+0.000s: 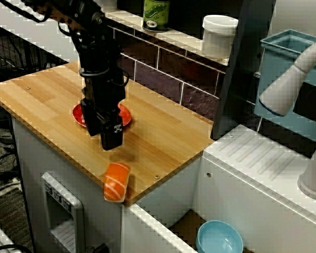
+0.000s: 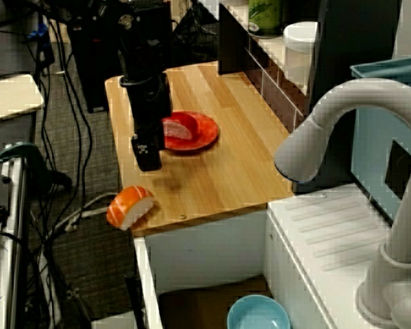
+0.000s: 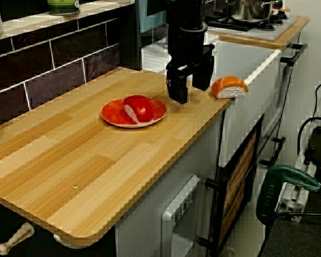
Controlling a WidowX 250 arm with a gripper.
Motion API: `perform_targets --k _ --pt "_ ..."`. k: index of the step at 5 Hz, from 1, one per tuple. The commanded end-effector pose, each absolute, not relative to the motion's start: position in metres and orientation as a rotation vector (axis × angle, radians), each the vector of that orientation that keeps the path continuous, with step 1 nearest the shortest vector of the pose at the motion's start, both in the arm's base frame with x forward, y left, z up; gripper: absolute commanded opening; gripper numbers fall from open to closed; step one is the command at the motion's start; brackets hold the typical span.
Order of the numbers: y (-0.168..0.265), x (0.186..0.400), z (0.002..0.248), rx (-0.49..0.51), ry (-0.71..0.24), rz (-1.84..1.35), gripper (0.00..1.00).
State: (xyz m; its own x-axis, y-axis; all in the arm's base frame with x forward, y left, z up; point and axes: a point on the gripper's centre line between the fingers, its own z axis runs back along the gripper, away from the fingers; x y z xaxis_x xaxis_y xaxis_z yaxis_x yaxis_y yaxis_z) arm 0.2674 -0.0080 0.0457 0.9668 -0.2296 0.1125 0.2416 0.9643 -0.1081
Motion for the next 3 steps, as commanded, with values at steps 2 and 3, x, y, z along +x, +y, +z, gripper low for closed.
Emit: perform_targets --k 2,3 --pt "-0.017 0.241 0.09 -0.159 -0.143 -0.154 1.0" --pt "-0.026 0.223 0.097 -0.165 -0.137 -0.165 1.0"
